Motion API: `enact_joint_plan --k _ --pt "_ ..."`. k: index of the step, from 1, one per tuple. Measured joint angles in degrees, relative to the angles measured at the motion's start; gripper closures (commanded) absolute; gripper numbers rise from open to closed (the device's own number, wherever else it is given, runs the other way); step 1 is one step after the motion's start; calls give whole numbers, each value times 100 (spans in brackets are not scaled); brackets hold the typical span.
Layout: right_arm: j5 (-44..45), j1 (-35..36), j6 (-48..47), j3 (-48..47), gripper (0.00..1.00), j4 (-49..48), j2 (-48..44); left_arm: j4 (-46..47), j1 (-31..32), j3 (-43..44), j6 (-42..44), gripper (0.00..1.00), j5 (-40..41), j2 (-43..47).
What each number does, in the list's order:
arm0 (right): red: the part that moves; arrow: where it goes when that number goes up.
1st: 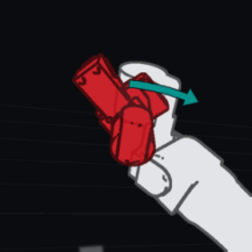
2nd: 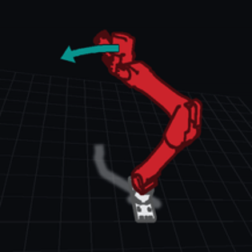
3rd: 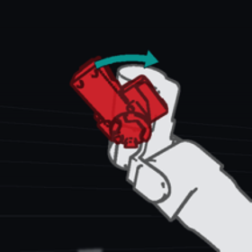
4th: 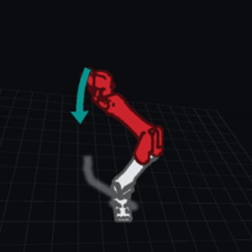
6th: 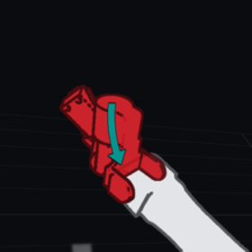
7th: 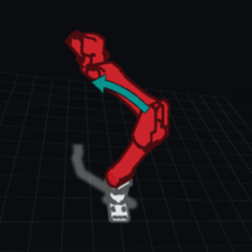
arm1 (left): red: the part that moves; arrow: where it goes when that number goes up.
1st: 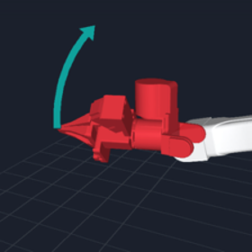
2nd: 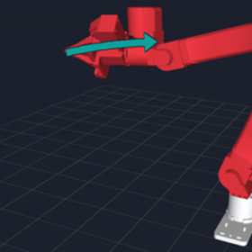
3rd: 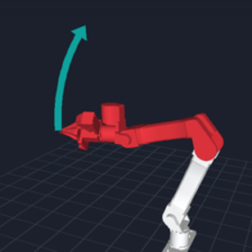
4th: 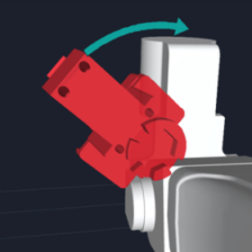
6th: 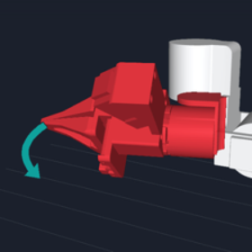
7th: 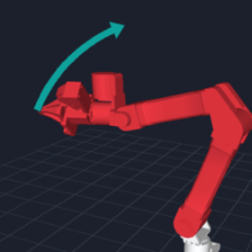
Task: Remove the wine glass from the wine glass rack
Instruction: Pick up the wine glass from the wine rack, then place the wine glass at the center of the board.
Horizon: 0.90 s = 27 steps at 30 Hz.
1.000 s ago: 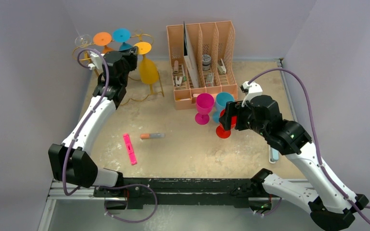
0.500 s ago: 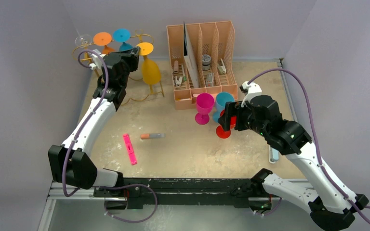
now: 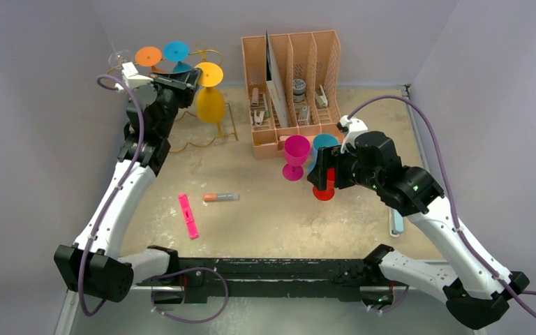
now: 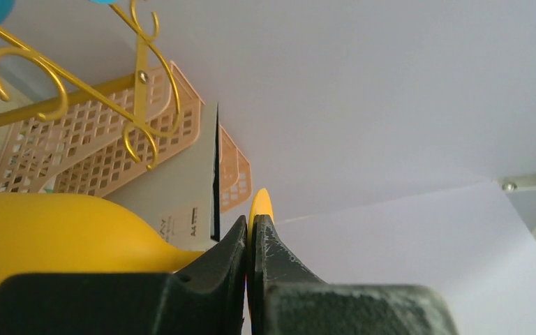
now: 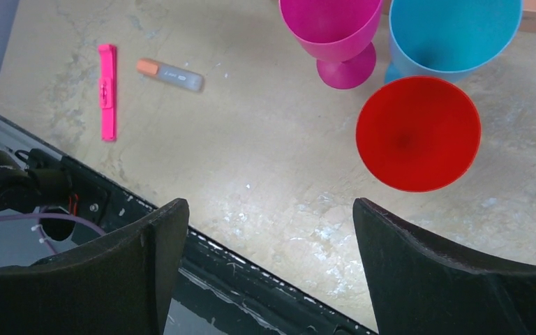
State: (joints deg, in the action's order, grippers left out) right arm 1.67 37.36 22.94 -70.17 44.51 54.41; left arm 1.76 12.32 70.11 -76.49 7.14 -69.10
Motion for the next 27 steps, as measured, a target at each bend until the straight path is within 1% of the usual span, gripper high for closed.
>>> enact_joint_plan --k 3,5,8,11,15,20,23,26,27 --pt "-155 0 26 -42 6 26 9 210 -7 -210 310 100 -507 197" --pt "-315 0 37 -164 6 35 4 341 -22 -428 546 100 -1003 372" --pt "-573 0 37 -463 6 -17 -44 380 -22 -671 883 100 -1659 627" --pt "-577 0 44 -763 4 -22 -81 374 -26 -811 1355 100 -2400 868" --pt "-535 -2 85 -828 3 -122 -164 374 -28 -811 1891 100 -3486 935" --pt "-629 -85 221 -811 3 -254 -190 315 -28 -815 2166 100 -4658 857" --pt "-922 -293 358 -756 3 -365 -136 278 -28 -820 2275 100 -5104 868" --pt "-1808 -986 741 -492 3 -682 -26 219 -26 -824 2400 100 -5423 909" --pt "-2216 -1314 957 -350 3 -879 42 210 -24 -848 2437 100 -5519 933"
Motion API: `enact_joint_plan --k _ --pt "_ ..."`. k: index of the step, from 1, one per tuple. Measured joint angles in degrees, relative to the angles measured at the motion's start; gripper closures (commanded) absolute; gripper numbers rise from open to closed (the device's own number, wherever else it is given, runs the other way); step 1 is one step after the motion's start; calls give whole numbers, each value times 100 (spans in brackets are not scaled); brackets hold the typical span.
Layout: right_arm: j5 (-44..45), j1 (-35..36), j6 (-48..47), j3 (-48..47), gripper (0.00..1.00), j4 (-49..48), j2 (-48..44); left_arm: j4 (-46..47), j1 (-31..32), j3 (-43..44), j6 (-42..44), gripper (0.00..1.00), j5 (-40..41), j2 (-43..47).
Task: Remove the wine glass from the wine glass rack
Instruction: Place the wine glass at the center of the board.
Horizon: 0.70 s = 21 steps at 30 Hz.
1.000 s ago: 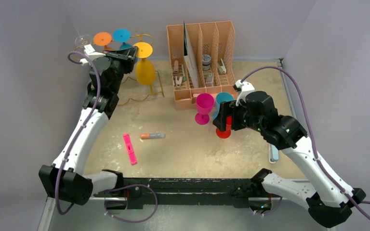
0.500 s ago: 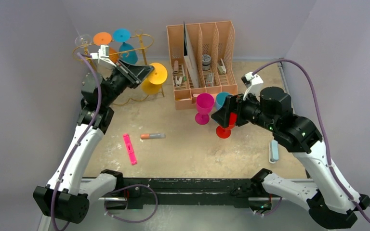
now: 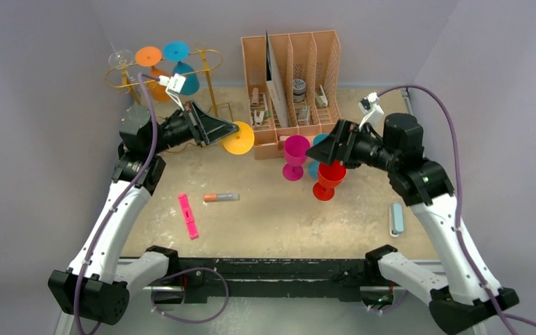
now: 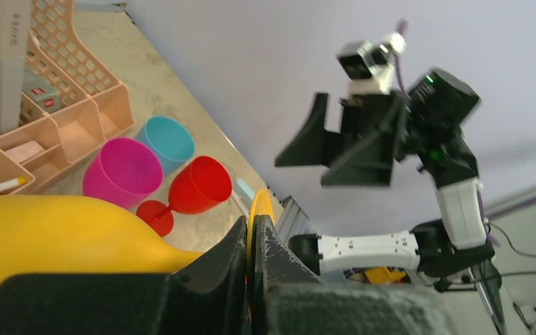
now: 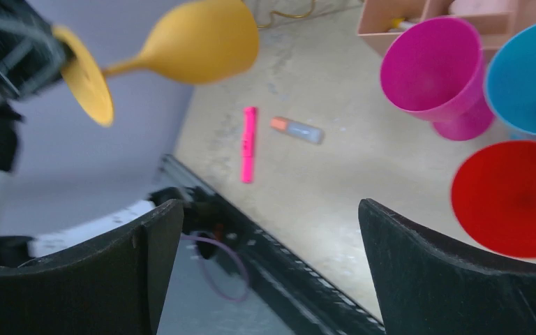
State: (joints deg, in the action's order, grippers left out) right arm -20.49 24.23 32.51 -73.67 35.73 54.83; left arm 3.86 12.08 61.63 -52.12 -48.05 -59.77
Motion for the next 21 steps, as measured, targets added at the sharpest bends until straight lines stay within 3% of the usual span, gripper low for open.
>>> enact_joint_plan --k 3,8,15,21 --pt "-1143 -699 737 382 4 -713 326 -109 7 -50 105 100 -319 44" --pt "-2094 -852 1451 752 8 -1655 822 -201 155 -122 238 100 -660 46" --pt "-2726 -627 2201 1043 19 -3058 826 -223 721 -337 326 100 -765 31" --pt "-2824 48 2011 874 29 -3101 1075 -26 940 -369 299 100 -697 -111"
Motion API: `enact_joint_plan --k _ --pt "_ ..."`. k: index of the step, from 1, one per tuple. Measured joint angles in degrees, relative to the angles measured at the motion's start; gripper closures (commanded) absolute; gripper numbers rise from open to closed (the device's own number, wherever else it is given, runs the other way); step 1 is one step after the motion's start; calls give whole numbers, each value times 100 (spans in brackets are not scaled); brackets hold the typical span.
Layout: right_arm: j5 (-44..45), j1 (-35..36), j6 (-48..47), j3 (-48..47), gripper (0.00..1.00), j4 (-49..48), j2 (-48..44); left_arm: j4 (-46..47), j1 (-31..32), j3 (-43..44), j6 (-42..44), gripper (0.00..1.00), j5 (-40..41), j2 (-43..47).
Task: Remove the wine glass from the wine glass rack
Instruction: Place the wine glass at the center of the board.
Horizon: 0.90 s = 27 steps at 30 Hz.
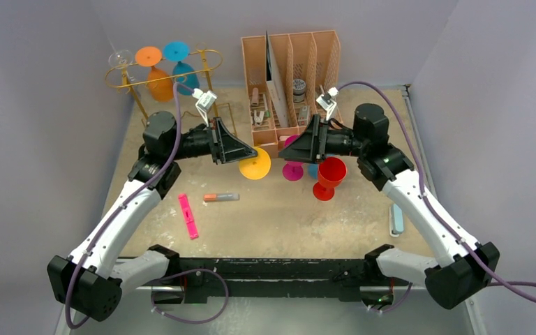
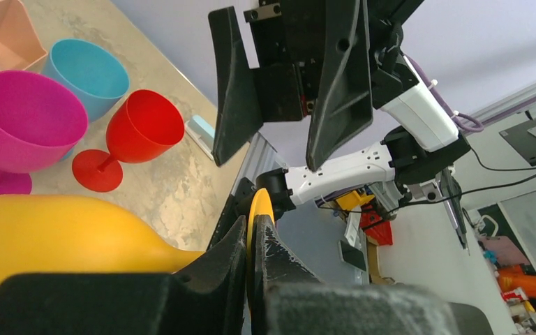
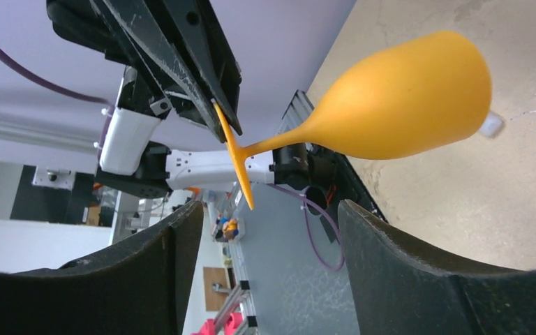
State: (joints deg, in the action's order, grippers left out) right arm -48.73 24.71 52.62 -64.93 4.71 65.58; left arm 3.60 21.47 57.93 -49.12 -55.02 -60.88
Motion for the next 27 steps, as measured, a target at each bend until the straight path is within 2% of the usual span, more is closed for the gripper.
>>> enact_joint_plan --k 12,18,23,27 --pt "-129 354 -149 -20 51 35 306 516 81 -160 -291 100 37 -85" --pt "-199 428 4 -20 53 -317 378 612 131 -166 -365 100 44 -199" --pt "-203 452 63 -20 64 -507 407 603 157 -260 -382 100 142 -205" --pt "-203 455 153 -20 67 -597 468 623 168 -260 -382 100 144 -210"
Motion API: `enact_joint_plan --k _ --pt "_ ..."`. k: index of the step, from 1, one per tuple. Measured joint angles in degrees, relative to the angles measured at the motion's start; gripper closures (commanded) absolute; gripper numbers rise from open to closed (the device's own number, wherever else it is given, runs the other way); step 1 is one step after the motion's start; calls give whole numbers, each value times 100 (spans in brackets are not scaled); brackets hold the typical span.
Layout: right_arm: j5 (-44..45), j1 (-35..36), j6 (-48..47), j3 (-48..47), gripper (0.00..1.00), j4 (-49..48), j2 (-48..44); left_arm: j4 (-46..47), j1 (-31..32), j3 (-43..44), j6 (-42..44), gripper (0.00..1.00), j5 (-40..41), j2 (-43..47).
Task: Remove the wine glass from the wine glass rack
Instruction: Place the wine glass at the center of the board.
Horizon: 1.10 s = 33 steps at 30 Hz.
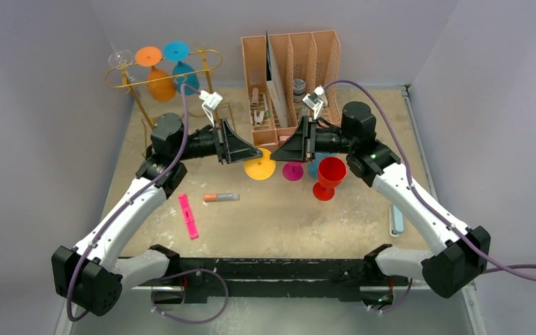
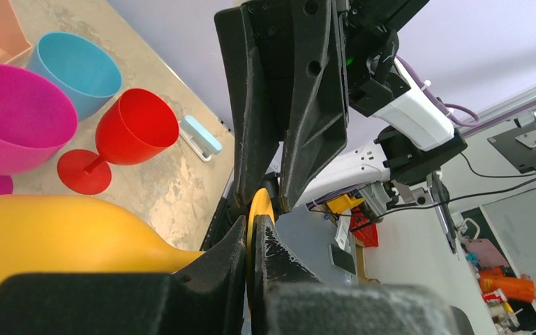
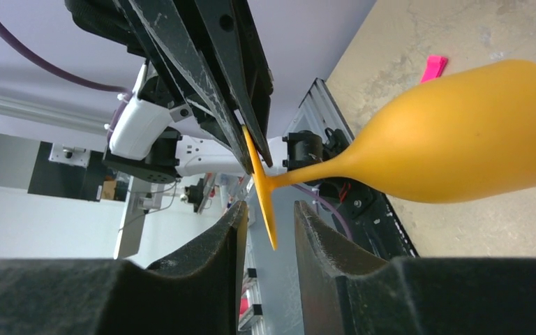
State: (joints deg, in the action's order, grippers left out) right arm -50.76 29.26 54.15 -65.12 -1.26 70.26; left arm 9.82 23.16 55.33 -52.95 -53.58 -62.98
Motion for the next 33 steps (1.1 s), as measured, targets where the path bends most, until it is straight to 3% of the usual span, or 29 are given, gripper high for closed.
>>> enact_joint_plan --k 11,17,24,30,33 --pt "-90 37 201 0 83 -278 101 391 63 -33 -214 100 -52 -92" --pt "-157 37 238 0 100 -343 98 649 66 -168 -404 99 -61 -92" --pt "-107 37 243 50 100 -343 66 579 66 -179 -417 59 -72 -76" --pt "76 37 131 87 100 -140 -28 -409 66 37 111 32 -70 -37" --pt "223 37 -15 87 100 20 -107 -1182 66 330 525 27 -81 -2"
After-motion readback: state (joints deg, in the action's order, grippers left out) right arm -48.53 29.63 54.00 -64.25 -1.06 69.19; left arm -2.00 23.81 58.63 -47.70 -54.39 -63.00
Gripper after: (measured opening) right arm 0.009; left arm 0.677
